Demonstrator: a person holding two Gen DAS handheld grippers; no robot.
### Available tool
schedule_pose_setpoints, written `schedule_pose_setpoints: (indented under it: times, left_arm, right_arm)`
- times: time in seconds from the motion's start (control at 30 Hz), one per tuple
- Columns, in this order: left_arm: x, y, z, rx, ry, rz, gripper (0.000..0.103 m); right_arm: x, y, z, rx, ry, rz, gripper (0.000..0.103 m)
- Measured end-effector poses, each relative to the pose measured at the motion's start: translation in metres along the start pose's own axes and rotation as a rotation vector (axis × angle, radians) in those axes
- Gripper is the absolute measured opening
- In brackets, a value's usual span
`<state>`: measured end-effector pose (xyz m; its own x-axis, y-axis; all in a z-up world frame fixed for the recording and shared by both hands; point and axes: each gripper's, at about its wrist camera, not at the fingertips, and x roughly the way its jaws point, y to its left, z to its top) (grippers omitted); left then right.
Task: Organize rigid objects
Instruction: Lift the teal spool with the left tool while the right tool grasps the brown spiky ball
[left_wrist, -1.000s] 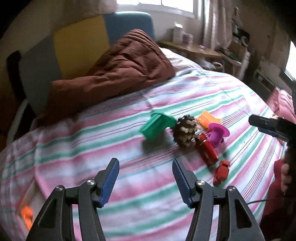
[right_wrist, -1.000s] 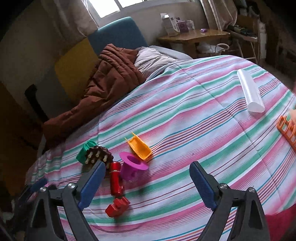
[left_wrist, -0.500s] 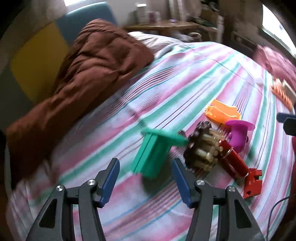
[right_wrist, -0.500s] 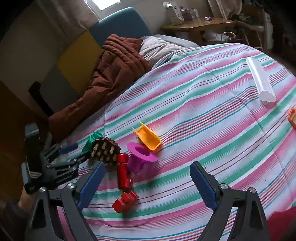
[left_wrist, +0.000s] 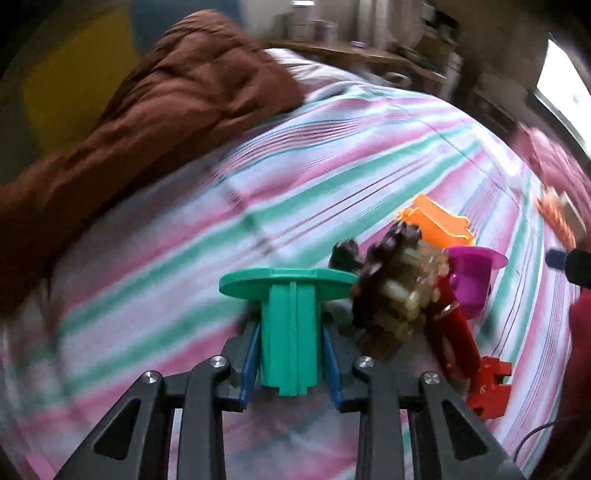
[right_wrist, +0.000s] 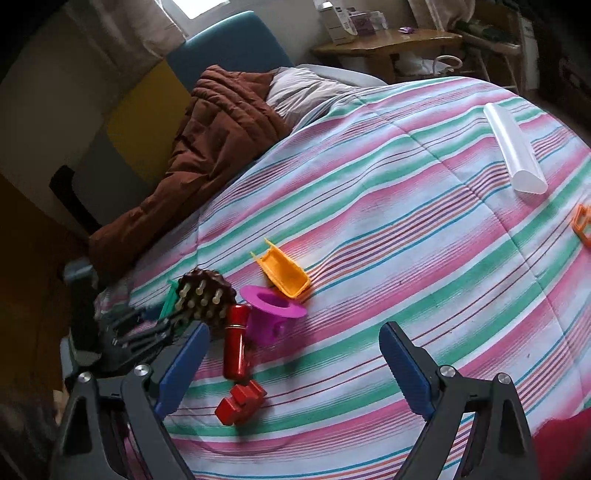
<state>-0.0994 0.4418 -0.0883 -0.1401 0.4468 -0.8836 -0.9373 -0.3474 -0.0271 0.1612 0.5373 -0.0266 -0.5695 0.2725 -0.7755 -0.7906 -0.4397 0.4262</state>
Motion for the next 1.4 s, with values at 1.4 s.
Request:
schedule_pose_setpoints:
  times: [1.4]
  left_arm:
    - [-0.084, -0.046, -0.156, -0.314, -0.147, 0.049, 0.030]
  right_arm:
    - [0.125, 0.156, -0.014, -0.763, 0.221, -0.123, 0.066]
